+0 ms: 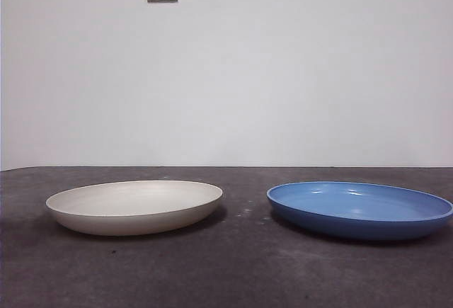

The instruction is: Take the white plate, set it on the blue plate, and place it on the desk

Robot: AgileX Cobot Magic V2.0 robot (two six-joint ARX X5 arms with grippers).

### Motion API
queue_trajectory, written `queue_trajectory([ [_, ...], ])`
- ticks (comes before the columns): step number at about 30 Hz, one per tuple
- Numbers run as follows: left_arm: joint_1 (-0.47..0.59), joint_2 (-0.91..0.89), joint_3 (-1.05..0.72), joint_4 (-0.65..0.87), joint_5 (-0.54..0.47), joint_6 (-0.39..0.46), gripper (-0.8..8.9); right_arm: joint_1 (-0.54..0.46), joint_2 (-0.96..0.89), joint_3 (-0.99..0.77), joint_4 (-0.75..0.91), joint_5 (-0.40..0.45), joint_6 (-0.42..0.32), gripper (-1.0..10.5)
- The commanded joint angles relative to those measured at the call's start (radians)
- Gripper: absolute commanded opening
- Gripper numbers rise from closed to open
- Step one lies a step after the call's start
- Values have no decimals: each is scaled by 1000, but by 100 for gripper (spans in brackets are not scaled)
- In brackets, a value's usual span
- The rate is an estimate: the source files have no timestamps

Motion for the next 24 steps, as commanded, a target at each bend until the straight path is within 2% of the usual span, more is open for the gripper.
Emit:
queue_trajectory([
  [1,-33,16,28,-20,10,49,9,27,16,22,-64,-4,-68,9],
  [9,-68,19,28,-31,20,47,16,68,23,22,-139,-1,-101,9],
  [12,-68,19,28,-28,20,37,113,68,23,22,-139,-1,-100,14],
  [15,-68,19,28,-28,20,37,288,68,23,22,-138,-1,-90,150],
  [18,-68,19,28,-26,20,35,450,68,23,22,-135,-1,-77,397],
  [19,-68,19,28,-24,20,24,473,68,23,22,-132,-1,-74,420],
  [24,-68,26,28,2,19,0,469,68,23,22,-131,-1,-72,421],
])
